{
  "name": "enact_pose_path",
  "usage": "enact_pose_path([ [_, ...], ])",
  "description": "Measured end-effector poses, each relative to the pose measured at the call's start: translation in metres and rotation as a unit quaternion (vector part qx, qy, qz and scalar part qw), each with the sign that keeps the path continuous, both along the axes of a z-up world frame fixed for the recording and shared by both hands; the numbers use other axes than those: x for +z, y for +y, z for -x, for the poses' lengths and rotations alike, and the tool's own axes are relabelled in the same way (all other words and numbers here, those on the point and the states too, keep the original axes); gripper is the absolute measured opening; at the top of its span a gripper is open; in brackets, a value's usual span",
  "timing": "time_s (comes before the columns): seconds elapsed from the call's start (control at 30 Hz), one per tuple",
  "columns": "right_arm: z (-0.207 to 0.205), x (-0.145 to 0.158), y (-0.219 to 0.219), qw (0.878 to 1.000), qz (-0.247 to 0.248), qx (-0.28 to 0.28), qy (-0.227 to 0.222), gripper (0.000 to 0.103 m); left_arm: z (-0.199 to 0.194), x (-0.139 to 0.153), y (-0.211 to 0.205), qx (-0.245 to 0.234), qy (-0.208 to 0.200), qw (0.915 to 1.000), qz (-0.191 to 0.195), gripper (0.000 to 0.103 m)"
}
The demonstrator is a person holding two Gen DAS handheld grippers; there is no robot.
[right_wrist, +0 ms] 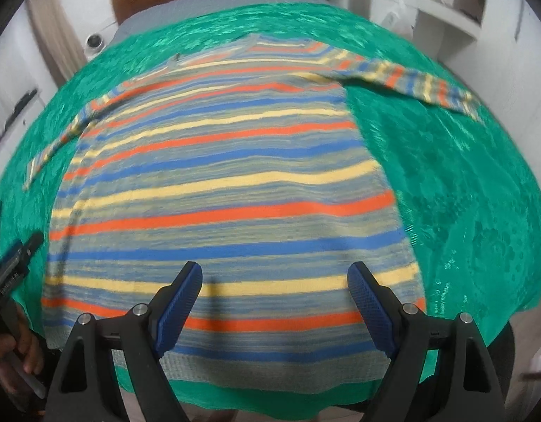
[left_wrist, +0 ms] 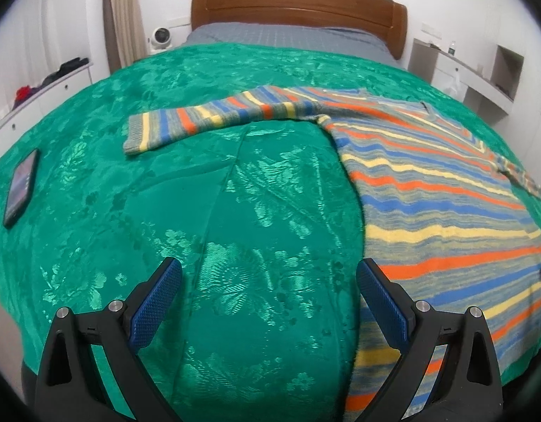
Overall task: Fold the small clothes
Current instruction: 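Grasp the striped sleeve cuff with the right gripper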
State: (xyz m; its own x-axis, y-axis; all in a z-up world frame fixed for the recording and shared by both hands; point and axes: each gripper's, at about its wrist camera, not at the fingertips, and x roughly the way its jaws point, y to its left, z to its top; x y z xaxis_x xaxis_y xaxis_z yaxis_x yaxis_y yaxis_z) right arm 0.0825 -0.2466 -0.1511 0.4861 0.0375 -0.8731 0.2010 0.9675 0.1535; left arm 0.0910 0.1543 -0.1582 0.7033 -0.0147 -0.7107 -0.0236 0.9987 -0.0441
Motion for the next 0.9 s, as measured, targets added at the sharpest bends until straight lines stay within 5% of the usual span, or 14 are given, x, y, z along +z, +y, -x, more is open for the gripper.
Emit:
enact_pose_path([
  [0.13, -0.011, 0.027, -0.085, 0.995, -0.045, -0.074, -0.042, 0.084, 0.004, 0.002, 0.002, 0.012, -0.013, 0.9998, -0.011, 0.100],
  [0.23, -0.023, 0.048, -0.186, 0.981, -0.088, -0.147, -0.092, 0.084, 0.004, 0.002, 0.002, 0.019, -0.016, 0.9996, -0.012, 0.100],
  [0.37, -0.045, 0.031, -0.301, 0.959, -0.148, -0.220, -0.098, 0.084, 0.002, -0.002, 0.007, 0.045, -0.002, 0.9990, -0.007, 0.100],
  [0.43, -0.058, 0.004, -0.342, 0.942, -0.218, -0.241, -0.084, 0.084, 0.001, -0.003, 0.012, 0.063, 0.005, 0.9980, -0.002, 0.100],
  [0.53, -0.073, -0.034, -0.376, 0.912, -0.298, -0.271, -0.079, 0.080, 0.000, -0.005, 0.018, 0.088, 0.014, 0.9960, -0.006, 0.100],
  [0.63, -0.090, -0.043, -0.385, 0.907, -0.312, -0.262, -0.103, 0.074, 0.000, -0.008, 0.020, 0.102, 0.024, 0.9943, -0.020, 0.100],
  [0.73, -0.119, -0.054, -0.379, 0.916, -0.316, -0.233, -0.083, 0.073, -0.002, -0.013, 0.016, 0.103, 0.031, 0.9935, -0.037, 0.100],
  [0.83, -0.135, -0.056, -0.361, 0.935, -0.299, -0.184, -0.056, 0.054, -0.004, -0.015, 0.011, 0.102, 0.032, 0.9927, -0.056, 0.100],
  [0.87, -0.141, -0.056, -0.354, 0.943, -0.285, -0.169, -0.040, 0.036, -0.004, -0.016, 0.010, 0.102, 0.031, 0.9926, -0.060, 0.100],
  [0.9, -0.144, -0.057, -0.351, 0.948, -0.271, -0.163, -0.028, 0.005, -0.004, -0.016, 0.009, 0.101, 0.030, 0.9925, -0.062, 0.100],
])
